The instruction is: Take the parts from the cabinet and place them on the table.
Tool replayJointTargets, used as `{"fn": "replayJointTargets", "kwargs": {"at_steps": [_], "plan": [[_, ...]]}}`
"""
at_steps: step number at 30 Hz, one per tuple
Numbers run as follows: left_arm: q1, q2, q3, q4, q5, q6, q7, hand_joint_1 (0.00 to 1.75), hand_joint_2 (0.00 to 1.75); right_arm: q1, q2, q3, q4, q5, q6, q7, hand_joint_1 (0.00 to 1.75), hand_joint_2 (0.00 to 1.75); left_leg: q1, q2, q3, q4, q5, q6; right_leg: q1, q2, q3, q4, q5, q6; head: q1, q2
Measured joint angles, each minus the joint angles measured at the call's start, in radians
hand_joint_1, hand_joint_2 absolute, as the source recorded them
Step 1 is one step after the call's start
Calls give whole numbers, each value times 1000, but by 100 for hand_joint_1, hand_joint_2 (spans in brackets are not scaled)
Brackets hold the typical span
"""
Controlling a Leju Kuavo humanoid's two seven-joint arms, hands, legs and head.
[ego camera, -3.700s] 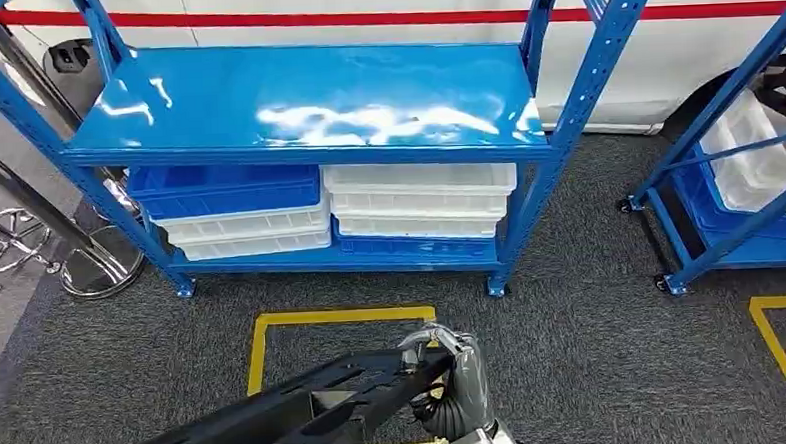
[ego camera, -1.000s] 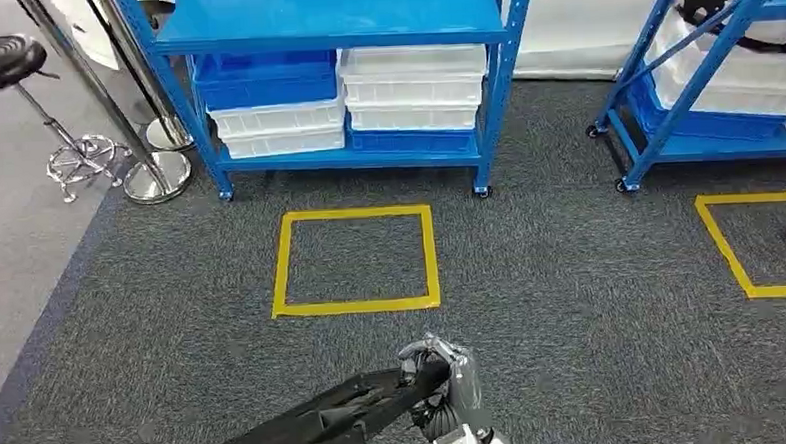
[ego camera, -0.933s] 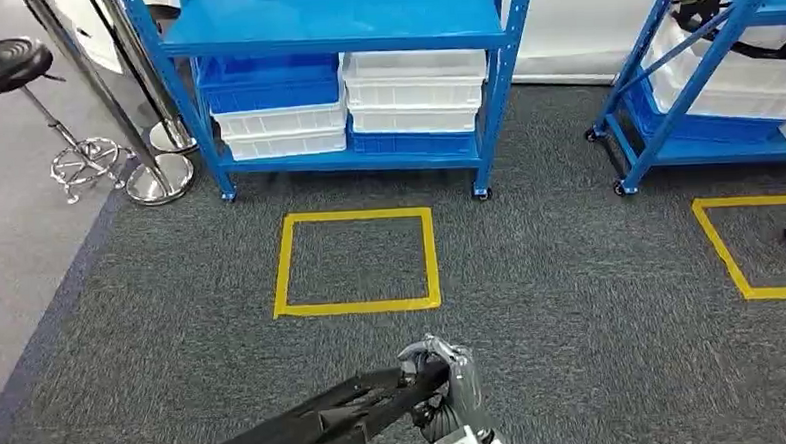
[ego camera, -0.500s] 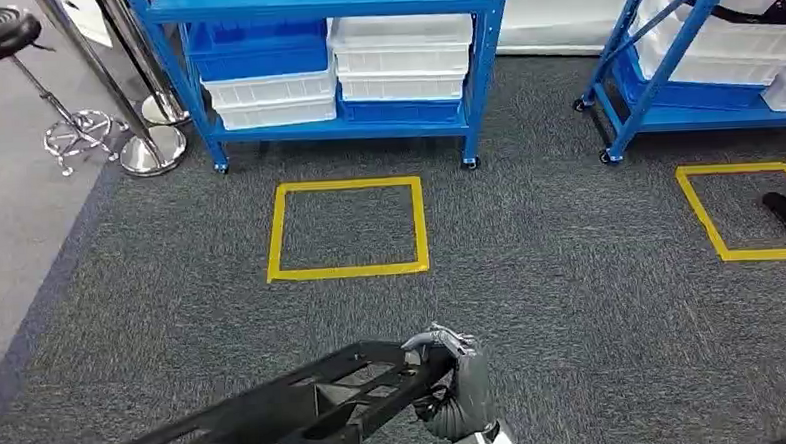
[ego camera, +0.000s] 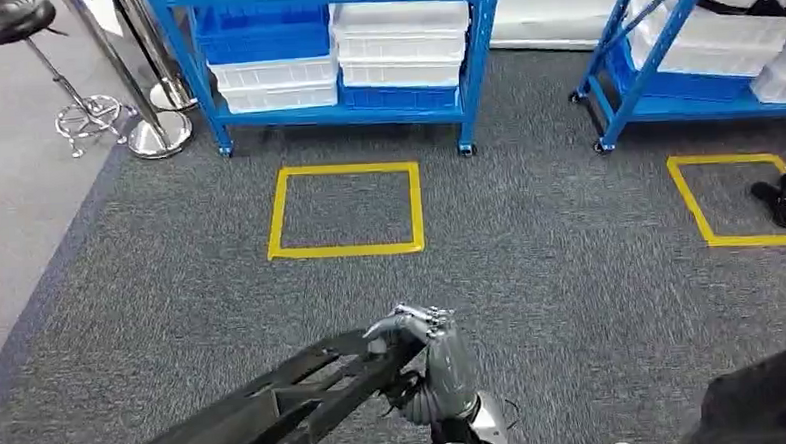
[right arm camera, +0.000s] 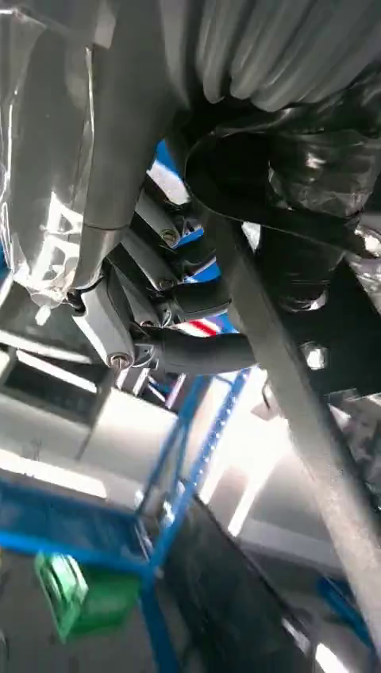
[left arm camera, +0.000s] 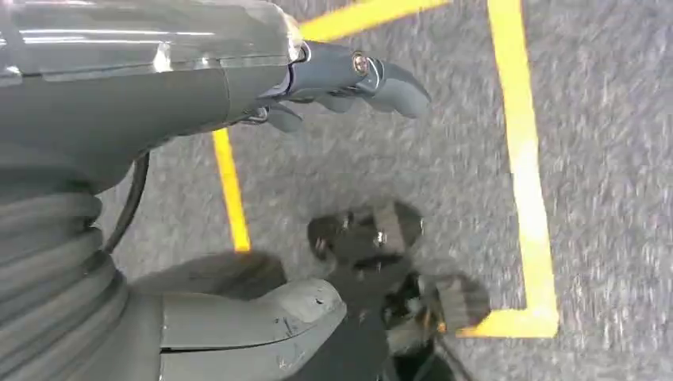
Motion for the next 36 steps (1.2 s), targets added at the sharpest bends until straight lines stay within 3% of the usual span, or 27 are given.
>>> {"fn": "replayJointTargets", "kwargs": {"at_steps": [1, 2, 4, 5, 6, 7, 8, 10, 11, 12, 13, 16, 17, 18, 19, 20, 21, 22, 23, 25, 26, 28, 29, 32, 33, 34, 36], "plan": [[2, -3, 0, 0, -1, 5, -2, 0, 175, -6, -1, 8, 4, 7, -1, 2, 175, 175, 5, 1, -8, -11, 16, 10, 6, 2, -3, -3, 12, 8, 0, 0], [2, -5, 0, 0, -2, 9, -4, 0, 175, -12, -4, 12, 9, 12, -3, 5, 175, 175, 10, 10, -14, -15, 30, 16, 0, 9, -10, 7, -12, 13, 0, 0], [2, -8, 0, 0, -7, 13, -4, 0, 175, -19, -6, 23, 21, 18, -7, 15, 175, 175, 9, 9, -41, -14, 54, 34, -5, 12, -41, 102, -132, 20, 0, 0], [2, -10, 0, 0, -8, 13, -5, 0, 175, -22, -8, 28, 27, 20, -8, 16, 175, 175, 7, 9, -57, -12, 65, 35, -7, 13, -58, 174, -183, 23, 1, 0], [2, -10, 0, 0, -8, 13, -4, 0, 175, -25, -10, 32, 34, 21, -9, 16, 175, 175, 5, 9, -73, -9, 76, 36, -8, 13, -71, 241, -214, 26, 0, 0], [3, -11, 0, 0, -9, 12, -4, 0, 175, -26, -11, 34, 42, 23, -11, 18, 175, 175, 5, 9, -93, -4, 88, 34, -9, 13, -72, 287, -214, 27, 0, 0], [5, -13, 0, 0, -8, 12, -5, 0, 175, -26, -11, 36, 47, 23, -14, 18, 175, 175, 4, 10, -111, 1, 96, 32, -8, 13, -54, 285, -187, 27, 0, 0], [5, -13, 0, 0, -9, 12, -5, 0, 175, -28, -14, 40, 56, 25, -16, 18, 175, 175, 4, 9, -142, 11, 112, 28, -8, 13, 36, 178, -117, 20, 0, 0], [4, -14, 0, 0, -9, 12, -6, 0, 175, -31, -14, 41, 59, 25, -18, 18, 175, 175, 3, 8, -152, 16, 121, 26, -6, 13, 102, 89, -109, 11, 0, 0], [5, -18, 0, 0, -9, 12, -6, 0, 175, -34, -14, 43, 59, 25, -18, 18, 175, 175, 2, 8, -159, 20, 127, 21, -1, 13, 167, 9, -134, 0, 0, 0], [6, -18, 0, 0, -9, 12, -7, 0, 175, -36, -13, 46, 60, 25, -20, 18, 175, 175, -1, 8, -164, 23, 134, 15, 3, 12, 190, -46, -147, -2, 0, 0], [6, -19, 0, 0, -9, 12, -8, 0, 175, -37, -13, 49, 64, 25, -20, 18, 175, 175, 2, 10, -168, 11, 167, -8, 9, 13, 169, -48, -121, -15, 0, 0], [6, -18, 0, 0, -9, 12, -8, 0, 175, -38, -13, 50, 66, 25, -20, 18, 175, 175, 6, 6, -174, 17, 155, -11, -4, 9, 161, -56, -105, -22, 0, 0], [6, -18, 0, 0, -8, 12, -9, 0, 175, -39, -13, 52, 69, 25, -19, 18, 175, 175, 5, 2, -187, 43, 104, -15, -4, 7, 148, -58, -93, -31, 0, 0], [8, -18, 0, 0, -8, 12, -8, 0, 175, -40, -13, 54, 69, 25, -19, 18, 175, 175, 6, 1, -206, 103, 31, -19, -5, 6, 131, -56, -79, -37, 0, 0], [10, -18, 0, 0, -8, 12, -8, 0, 175, -40, -13, 54, 70, 25, -19, 18, 175, 175, 7, 1, -220, 171, -26, -24, -5, 6, 115, -54, -68, -36, 0, 0], [9, -18, 0, 0, -8, 12, -11, 0, 175, -40, -13, 55, 72, 25, -19, 18, 175, 175, 8, 1, -233, 245, -62, -29, -4, 6, 97, -53, -61, -35, 0, 0], [9, -18, 0, 0, -8, 10, -20, 0, 175, -40, -13, 55, 73, 23, -19, 18, 175, 175, 9, 1, -239, 299, -60, -32, -5, 6, 80, -50, -49, -33, 0, 0], [10, -18, 0, 0, -9, 10, -31, 0, 175, -40, -13, 55, 74, 18, -19, 19, 175, 175, 12, 1, -234, 326, -22, -35, -5, 5, 62, -46, -40, -29, 0, 0], [10, -18, 0, 0, -15, 16, -43, 0, 175, -38, -13, 55, 76, 12, -20, 19, 175, 175, 16, 1, -171, 268, 71, -37, -8, 4, 26, -30, -24, -21, 0, 0], [9, -18, 0, 0, -23, 18, -47, 0, 175, -38, -13, 55, 76, 8, -20, 19, 175, 175, 18, 1, -109, 186, 77, -36, -9, 4, 11, -19, -18, -16, 0, 0], [6, -18, -4, 0, -33, 26, -50, 0, 175, -36, -13, 54, 76, 0, -20, 19, 175, 175, 13, -2, 7, 13, 2, -29, -5, 5, -7, 3, -13, -7, 0, 0], [3, -17, -7, 0, -41, 27, -51, 0, 175, -34, -13, 52, 76, -4, -19, 19, 175, 175, 12, -1, 2, 1, -16, -17, -3, 5, -11, 7, -6, 1, 0, 0], [3, -16, -14, 0, -53, 30, -52, 0, 175, -28, -15, 47, 76, -15, -18, 17, 175, 175, 12, 2, -6, -7, 5, 11, -8, 5, -14, 2, 11, 23, 0, 0], [2, -16, -18, 0, -56, 28, -55, 0, 175, -26, -16, 46, 76, -16, -18, 16, 175, 175, 12, 5, -11, -7, 14, 21, -13, 8, -25, 26, -19, 26, 1, 0], [2, -16, -21, 0, -61, 32, -63, 0, 175, -22, -18, 44, 76, -16, -18, 15, 175, 175, 12, 6, -18, -7, 19, 28, -13, 9, -47, 80, -66, 29, 0, 0], [3, -16, -26, 0, -73, 33, -73, 0, 175, -10, -24, 39, 76, -16, -18, 13, 175, 175, 9, 6, -32, -5, 31, 31, -15, 12, -108, 244, -158, 36, 0, 0]]}}
